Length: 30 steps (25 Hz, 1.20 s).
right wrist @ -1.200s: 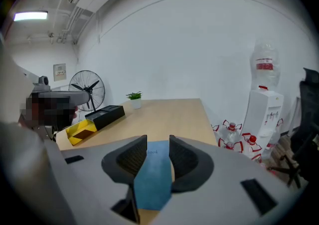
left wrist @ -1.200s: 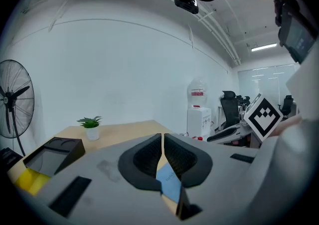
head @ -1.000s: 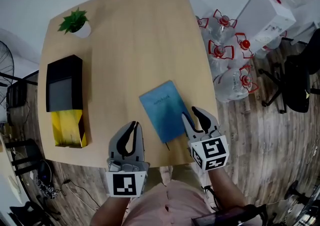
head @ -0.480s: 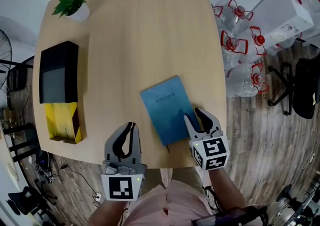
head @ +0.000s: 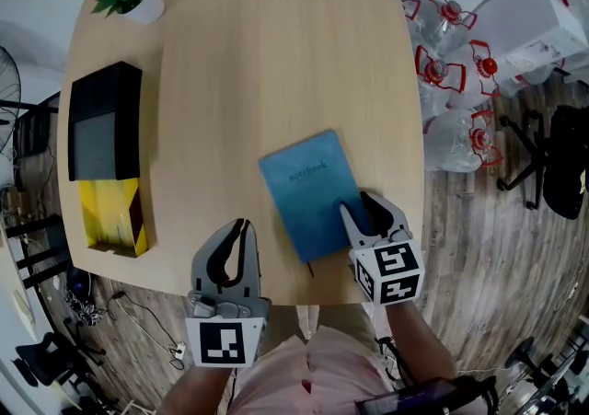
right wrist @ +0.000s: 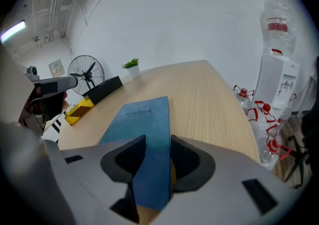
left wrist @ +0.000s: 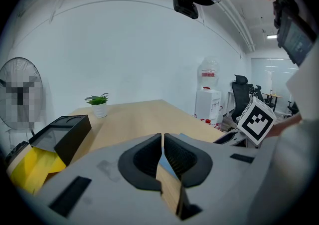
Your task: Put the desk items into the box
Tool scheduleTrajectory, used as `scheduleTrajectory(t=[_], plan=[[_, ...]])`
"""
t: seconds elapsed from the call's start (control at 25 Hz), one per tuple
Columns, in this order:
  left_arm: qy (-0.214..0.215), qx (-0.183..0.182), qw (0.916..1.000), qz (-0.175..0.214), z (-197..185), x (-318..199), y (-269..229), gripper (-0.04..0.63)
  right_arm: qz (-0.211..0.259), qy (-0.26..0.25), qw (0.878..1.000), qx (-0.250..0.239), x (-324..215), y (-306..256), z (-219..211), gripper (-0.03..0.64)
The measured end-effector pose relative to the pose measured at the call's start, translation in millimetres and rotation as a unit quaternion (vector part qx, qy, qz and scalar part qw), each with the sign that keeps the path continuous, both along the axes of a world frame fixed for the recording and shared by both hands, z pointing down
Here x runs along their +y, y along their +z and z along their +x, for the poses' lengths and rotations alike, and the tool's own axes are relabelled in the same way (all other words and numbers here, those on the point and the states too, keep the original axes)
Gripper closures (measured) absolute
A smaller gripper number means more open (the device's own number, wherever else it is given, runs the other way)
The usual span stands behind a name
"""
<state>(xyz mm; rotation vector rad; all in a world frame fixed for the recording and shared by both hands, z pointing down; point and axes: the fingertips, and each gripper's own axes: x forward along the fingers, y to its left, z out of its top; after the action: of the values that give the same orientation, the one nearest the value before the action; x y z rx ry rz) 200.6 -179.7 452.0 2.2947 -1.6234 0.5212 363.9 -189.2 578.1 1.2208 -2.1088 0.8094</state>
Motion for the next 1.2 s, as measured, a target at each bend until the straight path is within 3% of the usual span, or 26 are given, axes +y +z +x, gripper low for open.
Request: scheduleTrajectory(t=[0.28, 0.6, 1.2], plan=[[0.003, -0.003, 1.0, 0.002, 3, 1, -3, 0.571, -0.018, -0.004, 1.0, -0.009, -1, 2, 1, 0.466], [0.001, -0.004, 0.9998, 0.018, 1, 3, -16, 0.571, -0.002, 0.015, 1.0, -0.003, 0, -14, 6, 0.567], [-0.005, 0.004, 0.9983, 0.058, 0, 13, -50, 0.571, 0.043, -0.002, 0.998, -0.04, 9, -68, -15, 0.6]])
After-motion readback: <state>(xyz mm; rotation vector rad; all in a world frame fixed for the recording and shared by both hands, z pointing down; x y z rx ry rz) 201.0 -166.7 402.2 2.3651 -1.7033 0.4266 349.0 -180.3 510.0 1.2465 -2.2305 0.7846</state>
